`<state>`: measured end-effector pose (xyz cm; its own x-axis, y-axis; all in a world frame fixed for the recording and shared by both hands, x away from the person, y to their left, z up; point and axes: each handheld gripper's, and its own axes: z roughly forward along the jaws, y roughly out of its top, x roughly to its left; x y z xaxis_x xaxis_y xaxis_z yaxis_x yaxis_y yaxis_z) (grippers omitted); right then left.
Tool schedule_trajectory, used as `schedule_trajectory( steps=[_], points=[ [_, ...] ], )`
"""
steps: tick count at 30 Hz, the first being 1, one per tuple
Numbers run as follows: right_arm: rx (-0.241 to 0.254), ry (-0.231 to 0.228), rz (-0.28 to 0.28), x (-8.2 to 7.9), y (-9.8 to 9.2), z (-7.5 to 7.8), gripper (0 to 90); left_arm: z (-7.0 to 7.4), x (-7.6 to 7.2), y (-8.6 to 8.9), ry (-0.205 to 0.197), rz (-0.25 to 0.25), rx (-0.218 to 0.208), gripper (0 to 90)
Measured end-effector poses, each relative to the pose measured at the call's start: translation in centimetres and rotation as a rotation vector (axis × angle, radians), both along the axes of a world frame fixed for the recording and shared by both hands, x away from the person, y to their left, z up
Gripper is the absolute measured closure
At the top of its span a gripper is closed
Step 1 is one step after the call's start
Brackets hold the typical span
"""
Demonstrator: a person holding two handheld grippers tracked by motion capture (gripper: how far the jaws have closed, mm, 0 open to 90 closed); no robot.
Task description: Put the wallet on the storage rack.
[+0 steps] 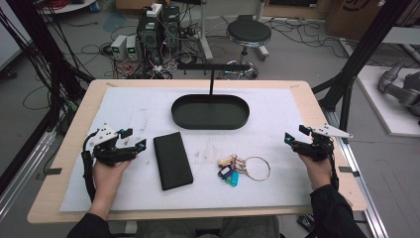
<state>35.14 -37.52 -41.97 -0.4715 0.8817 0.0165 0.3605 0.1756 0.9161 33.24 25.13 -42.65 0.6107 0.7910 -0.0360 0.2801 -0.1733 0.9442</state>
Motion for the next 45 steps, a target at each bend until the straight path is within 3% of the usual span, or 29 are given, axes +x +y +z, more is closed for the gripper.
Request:
schedule_trajectory(
  steps=[17, 23, 24, 25, 28, 31, 36, 41, 43, 45],
  points=[
    [0.002, -0.002, -0.005, 0.2, -0.1, -0.1, 28.3, 0.1, -0.2, -0.8, 0.009, -0.058, 0.024, 27.4],
    [-0.008, -0.002, -0.009, 0.2, 0.0, -0.1, 28.4, -0.1, 0.6, -0.5, 0.006, -0.019, -0.029, 28.4],
    [-0.008, 0.000, -0.009, 0.2, 0.0, -0.1, 28.4, -0.1, 1.0, -0.4, 0.032, -0.016, -0.044, 28.4],
    [-0.008, 0.000, -0.009, 0.2, 0.0, -0.1, 28.4, -0.1, 1.0, -0.4, 0.032, -0.016, -0.044, 28.4],
    [-0.005, 0.006, -0.011, 0.0, 0.0, 0.0, 28.4, 0.0, 1.2, -0.5, 0.050, -0.030, -0.044, 29.5],
    [-0.007, 0.002, -0.014, -0.1, -0.3, 0.0, 28.4, 0.0, 0.8, -1.0, 0.094, -0.077, -0.011, 31.1],
    [0.003, 0.000, -0.025, -0.1, -0.6, 0.0, 28.3, 0.3, -0.3, -1.6, 0.082, -0.127, -0.032, 31.0],
    [0.000, -0.004, -0.020, -0.1, -0.3, 0.0, 28.4, 0.3, -1.6, -2.4, 0.067, -0.178, 0.010, 30.4],
    [0.002, -0.004, -0.020, -0.1, -0.3, 0.0, 28.4, 0.2, -1.7, -2.5, 0.066, -0.176, 0.032, 30.4],
    [-0.003, -0.009, -0.018, 0.0, -0.2, 0.0, 28.4, -0.1, -1.4, -2.4, 0.078, -0.170, 0.026, 30.1]
  ],
)
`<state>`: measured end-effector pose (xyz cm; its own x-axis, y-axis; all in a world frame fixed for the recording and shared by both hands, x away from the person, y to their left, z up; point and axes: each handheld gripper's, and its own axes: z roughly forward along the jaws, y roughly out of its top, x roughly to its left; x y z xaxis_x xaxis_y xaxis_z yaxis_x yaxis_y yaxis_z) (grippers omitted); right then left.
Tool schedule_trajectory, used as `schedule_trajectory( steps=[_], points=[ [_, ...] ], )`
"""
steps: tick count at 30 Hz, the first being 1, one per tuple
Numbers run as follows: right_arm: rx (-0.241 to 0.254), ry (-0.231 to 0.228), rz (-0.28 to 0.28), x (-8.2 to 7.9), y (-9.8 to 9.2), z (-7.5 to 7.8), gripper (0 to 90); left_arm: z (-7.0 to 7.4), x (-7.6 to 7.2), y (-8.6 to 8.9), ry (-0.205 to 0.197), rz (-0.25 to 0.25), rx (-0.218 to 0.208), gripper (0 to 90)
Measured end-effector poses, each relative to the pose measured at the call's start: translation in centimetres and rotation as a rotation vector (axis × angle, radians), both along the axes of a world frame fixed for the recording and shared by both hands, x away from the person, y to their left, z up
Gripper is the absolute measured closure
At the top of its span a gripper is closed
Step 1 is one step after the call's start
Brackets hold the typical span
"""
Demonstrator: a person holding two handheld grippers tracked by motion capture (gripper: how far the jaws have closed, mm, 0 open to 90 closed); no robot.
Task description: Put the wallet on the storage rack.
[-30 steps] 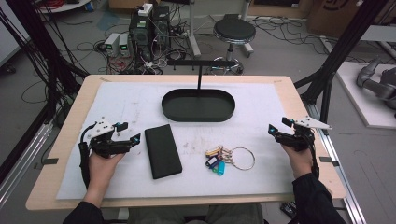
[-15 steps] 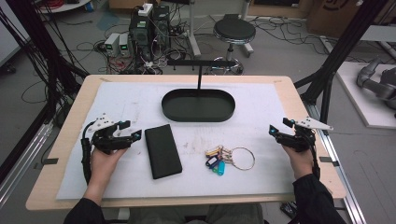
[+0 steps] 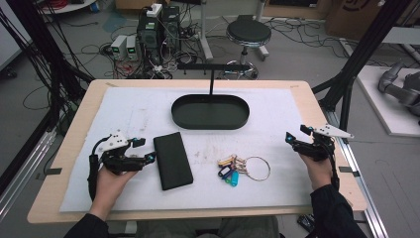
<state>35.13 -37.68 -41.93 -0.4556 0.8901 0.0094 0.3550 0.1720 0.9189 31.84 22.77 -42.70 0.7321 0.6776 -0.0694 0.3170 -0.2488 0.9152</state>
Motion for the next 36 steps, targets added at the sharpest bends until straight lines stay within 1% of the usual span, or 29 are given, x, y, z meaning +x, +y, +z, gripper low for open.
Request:
schedule_trajectory(
  steps=[2, 3, 4, 6, 7, 9, 10, 11, 12, 13, 14, 15, 16, 17, 18, 20, 21, 22, 23, 24, 25, 27, 28, 29, 30, 31, 34, 36],
  points=[
    [0.000, 0.002, 0.006, 0.0, 0.2, 0.0, 28.5, -0.3, 0.4, 0.3, 0.010, 0.011, -0.008, 29.9],
    [0.001, -0.001, 0.012, -0.1, 0.3, 0.1, 28.5, -0.4, 0.7, 0.5, 0.018, 0.023, -0.019, 29.9],
    [0.004, -0.002, 0.015, -0.2, 0.5, 0.1, 28.5, -0.4, 0.7, 0.5, 0.018, 0.023, -0.019, 29.9],
    [0.006, -0.003, 0.020, -0.3, 0.6, 0.2, 28.6, -0.5, 1.1, 0.8, 0.018, 0.041, -0.031, 29.9],
    [0.010, -0.005, 0.035, -0.4, 1.1, 0.3, 28.6, -0.5, 1.5, 0.9, 0.014, 0.052, -0.045, 29.9],
    [0.015, -0.005, 0.053, -0.5, 1.6, 0.4, 28.6, -0.5, 1.7, 1.0, 0.010, 0.056, -0.049, 29.9],
    [0.015, -0.005, 0.053, -0.5, 1.6, 0.4, 28.6, -0.4, 2.0, 1.0, 0.015, 0.062, -0.052, 29.9],
    [0.019, -0.008, 0.079, -0.7, 2.5, 0.5, 28.7, -0.3, 2.5, 1.1, 0.015, 0.067, -0.064, 30.7],
    [0.023, -0.010, 0.093, -0.8, 2.9, 0.6, 28.8, -0.2, 2.7, 1.1, 0.014, 0.068, -0.065, 31.4],
    [0.023, -0.010, 0.093, -0.8, 2.9, 0.6, 28.8, -0.2, 2.7, 1.1, 0.014, 0.068, -0.065, 31.8],
    [0.021, -0.020, 0.118, -1.0, 3.8, 0.7, 28.8, -0.1, 3.1, 1.1, 0.017, 0.064, -0.064, 33.0],
    [0.020, -0.024, 0.126, -1.1, 4.1, 0.8, 28.8, 0.0, 3.3, 1.1, 0.021, 0.061, -0.068, 34.8],
    [0.024, -0.024, 0.142, -1.3, 4.7, 0.9, 28.8, 0.1, 3.9, 1.0, 0.028, 0.051, -0.066, 36.0],
    [0.024, -0.025, 0.151, -1.4, 5.0, 0.9, 28.9, 0.1, 4.2, 0.9, 0.032, 0.053, -0.056, 36.7],
    [0.022, -0.028, 0.165, -1.5, 5.5, 0.9, 28.9, 0.1, 4.2, 0.9, 0.032, 0.053, -0.056, 37.8],
    [0.024, -0.028, 0.178, -1.7, 6.3, 1.0, 28.9, 0.0, 4.9, 0.7, 0.049, 0.046, -0.038, 41.0],
    [0.025, -0.031, 0.189, -1.7, 6.6, 1.1, 29.0, -0.2, 5.4, 0.6, 0.068, 0.048, -0.032, 41.2],
    [0.025, -0.031, 0.189, -1.7, 6.6, 1.1, 29.0, -0.2, 5.4, 0.6, 0.068, 0.048, -0.032, 41.3],
    [0.028, -0.027, 0.194, -1.8, 6.9, 1.1, 29.0, -0.4, 5.8, 0.4, 0.082, 0.046, -0.030, 41.3],
    [0.026, -0.032, 0.214, -2.0, 7.6, 1.2, 29.1, -0.5, 6.1, 0.3, 0.090, 0.048, -0.024, 41.3],
    [0.026, -0.032, 0.214, -2.0, 7.6, 1.2, 29.1, -0.6, 6.4, 0.2, 0.097, 0.051, -0.023, 41.3],
    [0.028, -0.032, 0.227, -2.1, 8.2, 1.2, 29.3, -1.0, 6.8, 0.1, 0.107, 0.055, -0.032, 42.2],
    [0.027, -0.036, 0.238, -2.3, 8.8, 1.2, 29.3, -1.2, 6.9, 0.1, 0.115, 0.049, -0.028, 44.6],
    [0.032, -0.030, 0.244, -2.4, 9.1, 1.2, 29.3, -1.5, 7.1, 0.0, 0.134, 0.041, -0.023, 45.2],
    [0.032, -0.030, 0.244, -2.4, 9.1, 1.2, 29.3, -1.5, 7.1, 0.0, 0.134, 0.041, -0.023, 45.2],
    [0.027, -0.028, 0.258, -2.5, 9.7, 1.2, 29.4, -1.6, 7.2, 0.0, 0.142, 0.041, -0.027, 45.1],
    [0.025, -0.025, 0.267, -2.6, 10.2, 1.2, 29.4, -1.8, 7.4, -0.1, 0.156, 0.039, -0.041, 45.6],
    [0.015, -0.022, 0.285, -2.7, 11.1, 1.2, 29.4, -2.1, 7.6, 0.0, 0.173, 0.038, -0.047, 46.1]
  ],
)
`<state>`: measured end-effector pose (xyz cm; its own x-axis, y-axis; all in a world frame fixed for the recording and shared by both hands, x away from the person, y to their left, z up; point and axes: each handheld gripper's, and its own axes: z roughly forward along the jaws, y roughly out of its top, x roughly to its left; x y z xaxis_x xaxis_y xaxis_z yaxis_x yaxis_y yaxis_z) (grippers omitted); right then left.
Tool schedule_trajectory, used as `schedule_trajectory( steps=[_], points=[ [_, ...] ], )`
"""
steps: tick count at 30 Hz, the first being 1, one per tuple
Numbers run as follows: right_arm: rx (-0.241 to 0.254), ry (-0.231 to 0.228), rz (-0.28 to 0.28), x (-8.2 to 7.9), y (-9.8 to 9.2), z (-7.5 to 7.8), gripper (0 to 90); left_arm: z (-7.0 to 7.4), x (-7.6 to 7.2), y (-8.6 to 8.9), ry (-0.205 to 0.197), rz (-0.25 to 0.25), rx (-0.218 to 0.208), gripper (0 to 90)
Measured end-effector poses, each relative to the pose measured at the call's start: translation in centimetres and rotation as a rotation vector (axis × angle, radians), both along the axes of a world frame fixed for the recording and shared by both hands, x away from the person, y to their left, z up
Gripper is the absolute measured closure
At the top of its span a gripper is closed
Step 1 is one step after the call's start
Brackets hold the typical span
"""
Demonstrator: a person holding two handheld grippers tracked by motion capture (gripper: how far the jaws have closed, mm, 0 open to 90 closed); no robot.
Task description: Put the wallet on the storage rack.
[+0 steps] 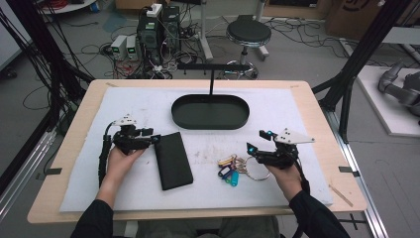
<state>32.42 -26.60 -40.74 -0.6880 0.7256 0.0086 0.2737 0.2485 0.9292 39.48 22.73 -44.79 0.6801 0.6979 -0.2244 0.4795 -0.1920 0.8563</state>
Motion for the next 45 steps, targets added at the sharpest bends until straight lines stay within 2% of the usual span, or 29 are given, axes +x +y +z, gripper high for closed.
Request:
schedule_trajectory(
  steps=[2, 4, 5, 7, 11, 20, 25, 32, 37, 39, 40, 45],
  points=[
    [-0.002, 0.001, 0.005, -0.1, 0.2, 0.0, 29.4, -0.3, 0.2, 0.0, 0.028, 0.007, -0.004, 46.1],
    [-0.006, 0.000, 0.016, -0.2, 0.6, 0.0, 29.4, -0.3, 0.3, 0.0, 0.039, 0.005, -0.003, 47.2],
    [-0.012, -0.002, 0.018, -0.2, 0.8, 0.0, 29.4, -0.3, 0.3, -0.1, 0.050, -0.011, 0.004, 49.7],
    [-0.018, -0.006, 0.029, -0.3, 1.1, 0.0, 29.4, -0.4, 0.4, -0.5, 0.065, -0.033, 0.043, 54.0],
    [-0.027, 0.001, 0.049, -0.6, 2.0, -0.1, 29.4, -0.4, 0.3, -0.6, 0.073, -0.026, 0.035, 57.8],
    [-0.075, -0.016, 0.105, -1.1, 4.0, -0.4, 29.5, -0.3, 0.1, -0.3, 0.086, 0.019, 0.022, 67.8],
    [-0.077, -0.018, 0.117, -1.2, 4.5, -0.4, 29.6, -0.2, -0.2, -0.3, 0.090, 0.037, 0.024, 73.2],
    [-0.079, -0.015, 0.161, -1.7, 6.3, -0.6, 34.2, -0.1, -0.7, -0.3, 0.081, 0.048, 0.031, 74.7],
    [-0.117, 0.016, 0.248, -2.7, 9.8, -1.6, 37.3, -0.1, -0.9, -0.1, 0.079, 0.058, 0.032, 77.7],
    [-0.127, 0.018, 0.257, -2.8, 10.2, -1.8, 37.8, -0.1, -0.9, -0.1, 0.080, 0.059, 0.030, 78.0],
    [-0.150, 0.041, 0.284, -3.1, 11.5, -2.4, 38.6, -0.1, -1.0, -0.1, 0.082, 0.060, 0.029, 79.2],
    [-0.201, 0.055, 0.322, -3.7, 13.5, -3.4, 39.9, 0.0, -1.2, 0.0, 0.090, 0.066, 0.035, 79.7]
  ],
)
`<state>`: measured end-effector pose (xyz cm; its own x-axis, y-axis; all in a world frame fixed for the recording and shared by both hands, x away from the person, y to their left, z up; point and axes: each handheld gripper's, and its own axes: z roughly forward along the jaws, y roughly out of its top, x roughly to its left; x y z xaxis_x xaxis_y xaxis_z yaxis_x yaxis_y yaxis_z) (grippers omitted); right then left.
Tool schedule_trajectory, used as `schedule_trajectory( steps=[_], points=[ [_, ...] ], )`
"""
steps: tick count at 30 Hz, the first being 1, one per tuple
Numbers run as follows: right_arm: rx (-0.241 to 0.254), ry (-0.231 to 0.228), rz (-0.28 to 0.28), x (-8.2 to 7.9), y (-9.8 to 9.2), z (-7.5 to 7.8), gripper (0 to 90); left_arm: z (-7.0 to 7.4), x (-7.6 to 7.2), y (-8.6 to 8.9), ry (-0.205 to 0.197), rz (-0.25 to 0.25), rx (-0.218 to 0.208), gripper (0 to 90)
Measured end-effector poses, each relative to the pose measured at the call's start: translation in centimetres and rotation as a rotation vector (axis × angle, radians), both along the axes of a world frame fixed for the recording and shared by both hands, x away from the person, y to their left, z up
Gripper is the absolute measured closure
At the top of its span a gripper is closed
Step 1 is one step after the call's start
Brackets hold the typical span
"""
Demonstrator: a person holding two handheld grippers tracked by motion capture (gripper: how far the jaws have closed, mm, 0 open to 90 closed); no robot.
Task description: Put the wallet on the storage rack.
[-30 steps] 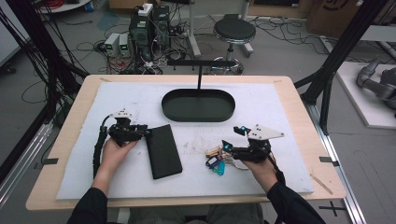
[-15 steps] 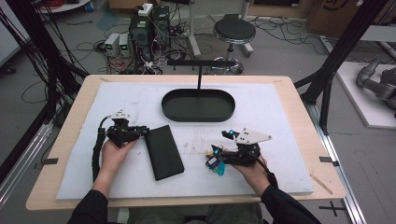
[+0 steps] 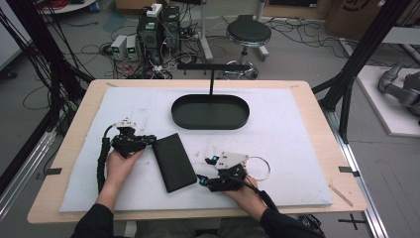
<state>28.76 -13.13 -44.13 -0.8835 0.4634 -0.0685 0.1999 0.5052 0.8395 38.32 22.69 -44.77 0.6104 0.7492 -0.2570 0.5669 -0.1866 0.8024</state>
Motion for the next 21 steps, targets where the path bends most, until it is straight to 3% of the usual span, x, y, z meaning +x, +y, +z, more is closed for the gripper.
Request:
schedule_trajectory(
  steps=[10, 14, 21],
  points=[
    [-0.051, -0.008, 0.023, -0.7, 1.7, -0.5, 40.6, 0.2, -1.5, 0.4, 0.027, 0.024, -0.004, 80.7],
    [-0.087, 0.008, -0.004, -0.3, 2.0, -0.8, 41.1, 0.1, -2.5, 0.5, 0.039, 0.046, -0.029, 80.9],
    [-0.086, 0.015, -0.089, 1.3, 1.0, -0.4, 43.9, 0.0, -3.6, 0.3, 0.027, 0.065, -0.018, 81.0]
  ],
)
